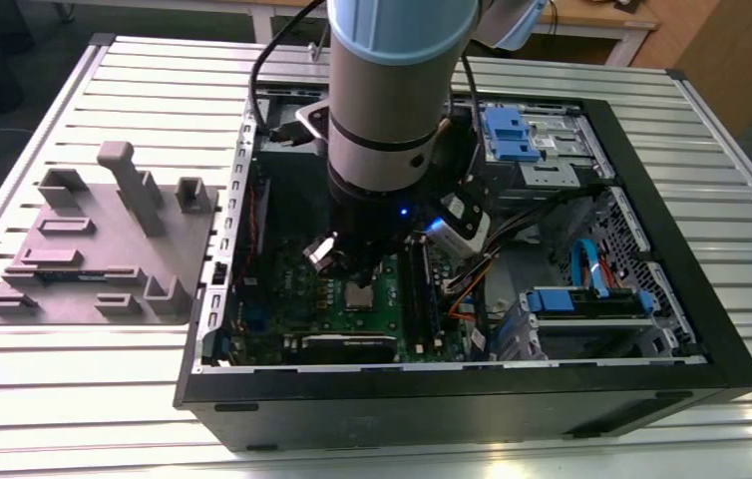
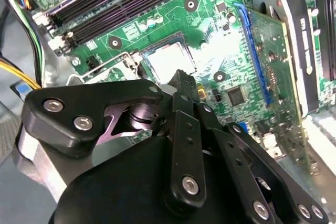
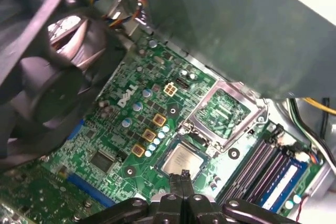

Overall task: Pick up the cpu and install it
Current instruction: 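Close the cpu cover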

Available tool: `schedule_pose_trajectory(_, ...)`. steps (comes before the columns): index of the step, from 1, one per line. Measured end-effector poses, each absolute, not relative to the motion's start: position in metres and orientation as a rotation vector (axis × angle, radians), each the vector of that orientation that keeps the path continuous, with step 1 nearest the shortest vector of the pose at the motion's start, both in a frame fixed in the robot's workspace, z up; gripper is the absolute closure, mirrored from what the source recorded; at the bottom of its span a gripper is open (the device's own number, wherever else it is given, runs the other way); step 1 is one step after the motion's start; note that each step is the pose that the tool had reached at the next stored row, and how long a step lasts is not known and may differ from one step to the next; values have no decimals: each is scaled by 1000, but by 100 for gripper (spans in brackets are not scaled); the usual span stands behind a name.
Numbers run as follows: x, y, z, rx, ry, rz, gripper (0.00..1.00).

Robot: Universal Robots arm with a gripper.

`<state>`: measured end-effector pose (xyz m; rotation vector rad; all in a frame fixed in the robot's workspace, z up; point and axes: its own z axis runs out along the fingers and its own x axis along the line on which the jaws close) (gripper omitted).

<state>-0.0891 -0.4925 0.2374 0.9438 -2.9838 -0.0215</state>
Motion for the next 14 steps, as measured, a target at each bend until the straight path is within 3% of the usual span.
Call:
schedule_pose_trajectory(12, -89, -493, 237, 1023, -2958, -24, 90)
schedule_pose_trajectory(14, -89, -493, 237, 1031, -2966, -73, 90)
